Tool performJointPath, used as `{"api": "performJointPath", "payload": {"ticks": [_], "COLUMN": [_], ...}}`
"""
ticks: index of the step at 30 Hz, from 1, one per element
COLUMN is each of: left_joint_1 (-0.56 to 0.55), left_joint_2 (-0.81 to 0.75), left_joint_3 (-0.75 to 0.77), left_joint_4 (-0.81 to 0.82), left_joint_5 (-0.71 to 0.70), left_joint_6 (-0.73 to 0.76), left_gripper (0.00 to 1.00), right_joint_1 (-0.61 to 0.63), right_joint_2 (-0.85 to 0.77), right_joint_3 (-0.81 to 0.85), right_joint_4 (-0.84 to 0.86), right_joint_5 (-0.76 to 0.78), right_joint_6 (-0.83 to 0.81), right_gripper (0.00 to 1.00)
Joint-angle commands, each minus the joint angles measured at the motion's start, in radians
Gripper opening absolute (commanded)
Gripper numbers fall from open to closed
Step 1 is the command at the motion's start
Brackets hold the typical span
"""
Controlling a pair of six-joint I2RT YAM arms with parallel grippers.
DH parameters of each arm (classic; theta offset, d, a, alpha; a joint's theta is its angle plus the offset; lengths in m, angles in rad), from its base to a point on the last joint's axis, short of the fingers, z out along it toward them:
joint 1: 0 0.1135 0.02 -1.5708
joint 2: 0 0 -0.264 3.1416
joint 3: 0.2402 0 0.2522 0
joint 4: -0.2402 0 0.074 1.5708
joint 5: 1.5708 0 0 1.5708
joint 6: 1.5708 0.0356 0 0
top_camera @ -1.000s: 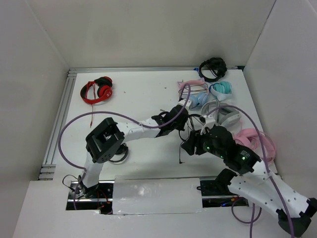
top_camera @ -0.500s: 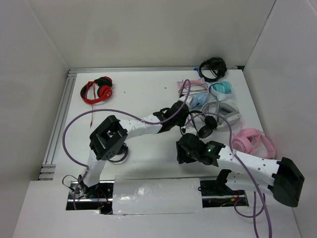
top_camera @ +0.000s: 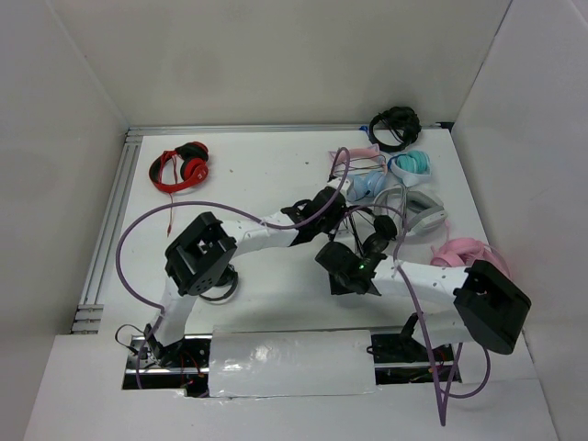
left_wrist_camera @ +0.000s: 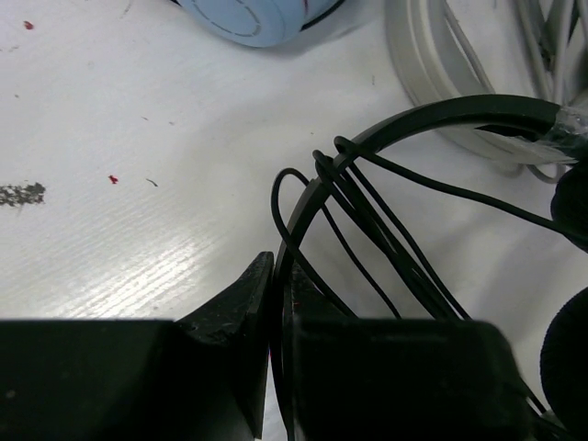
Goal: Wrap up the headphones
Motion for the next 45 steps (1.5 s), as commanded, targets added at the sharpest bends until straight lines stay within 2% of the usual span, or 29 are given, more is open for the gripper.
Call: {"api": "performJointPath", "payload": {"ticks": [1,9,13,16,18,21,24,28,34,42,45], "left_joint_1": [-0.017,-0.014,-0.015,-0.015,-0.017,-0.014,-0.012,0.001,0.113,0.222,0.229], "left_joint_2": [-0.033,-0.027,-0.028,-0.028,-0.028,-0.036,-0.028,-0.033,-0.122,-0.197,-0.217], "left_joint_3": [0.001,0.015,0.012,0.005,-0.005,-0.031,-0.025,-0.021,-0.080,-0.074,-0.088], "left_joint_4": [0.066,0.059,0.059,0.052,0.051,0.071,0.062,0.042,0.066,0.016,0.011], "left_joint_5": [0.035,0.028,0.035,0.026,0.022,0.021,0.034,0.055,0.216,0.259,0.190], "left_joint_6": [-0.015,-0.006,-0.001,0.002,-0.001,-0.003,-0.014,-0.027,-0.078,-0.070,-0.058], "left_gripper": [0.00,0.00,0.00,0.00,0.00,0.00,0.00,0.00,0.00,0.00,0.00], "right_joint_1": [-0.018,0.072,0.170,0.207,0.209,0.172,0.054,-0.013,-0.076,-0.108,-0.118], "right_joint_2": [0.054,0.074,0.055,-0.059,-0.184,-0.356,-0.488,-0.594,-0.562,-0.542,-0.539], "right_joint_3": [0.039,0.017,0.065,0.122,0.123,0.103,0.082,0.073,0.022,0.017,0.030], "right_joint_4": [0.071,0.038,-0.056,-0.137,-0.151,-0.202,-0.293,-0.371,-0.364,-0.346,-0.329], "right_joint_5": [-0.002,-0.053,-0.011,0.022,-0.014,-0.050,-0.082,-0.088,-0.122,-0.128,-0.142], "right_joint_6": [0.004,0.075,0.093,0.095,0.086,0.126,0.159,0.172,0.143,0.121,0.103], "right_gripper": [0.25,0.00,0.00,0.00,0.00,0.00,0.00,0.00,0.00,0.00,0.00]}}
